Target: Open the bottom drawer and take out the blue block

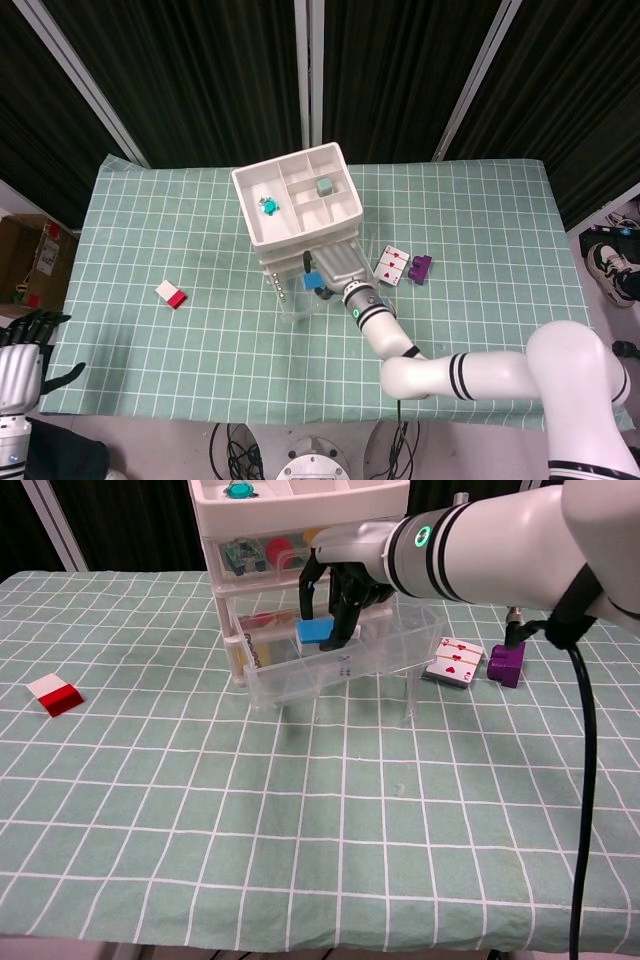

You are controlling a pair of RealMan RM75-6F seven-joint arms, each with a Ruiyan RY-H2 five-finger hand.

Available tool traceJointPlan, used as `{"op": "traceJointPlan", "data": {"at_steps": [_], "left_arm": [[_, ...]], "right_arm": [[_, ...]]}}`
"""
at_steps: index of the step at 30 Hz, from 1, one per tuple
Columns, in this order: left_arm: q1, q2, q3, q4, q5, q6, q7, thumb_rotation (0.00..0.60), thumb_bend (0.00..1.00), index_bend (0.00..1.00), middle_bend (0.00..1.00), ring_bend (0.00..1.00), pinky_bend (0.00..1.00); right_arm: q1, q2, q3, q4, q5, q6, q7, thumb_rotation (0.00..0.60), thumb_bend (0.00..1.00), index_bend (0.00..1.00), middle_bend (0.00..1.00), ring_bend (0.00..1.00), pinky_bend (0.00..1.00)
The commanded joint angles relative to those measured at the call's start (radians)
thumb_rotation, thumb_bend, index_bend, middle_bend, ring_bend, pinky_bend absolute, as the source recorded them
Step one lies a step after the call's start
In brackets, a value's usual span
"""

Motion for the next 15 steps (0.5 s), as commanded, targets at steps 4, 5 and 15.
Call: {"op": "traceJointPlan", "data": {"at_steps": [4,5,15], "left_arm": [[-0.001,0.006,-0.002,-0.009,0.004,0.004,0.008,0.6,0.0,0.27,0.23,0.16,0.19],[-0.001,0.008,-0.003,-0.011,0.004,0.005,0.01,0.6,0.0,0.27,0.23,0.16,0.18],[-0.006,0.028,-0.005,-0.06,0.013,0.009,0.051,0.6,0.0,0.27,0.23,0.16,0.19]], "right_arm": [[-0.074,0.084,0.016,-0.134,-0.154,0.061,0.064,0.6,0.29,0.58,0.91,0.94,1.0],[-0.087,0.099,0.017,-0.158,-0.183,0.068,0.075,0.6,0.29,0.58,0.91,0.94,1.0],[-0.244,0.24,-0.092,-0.401,-0.599,0.061,0.2,0.6,0.29,0.59,0.91,0.94,1.0]]}}
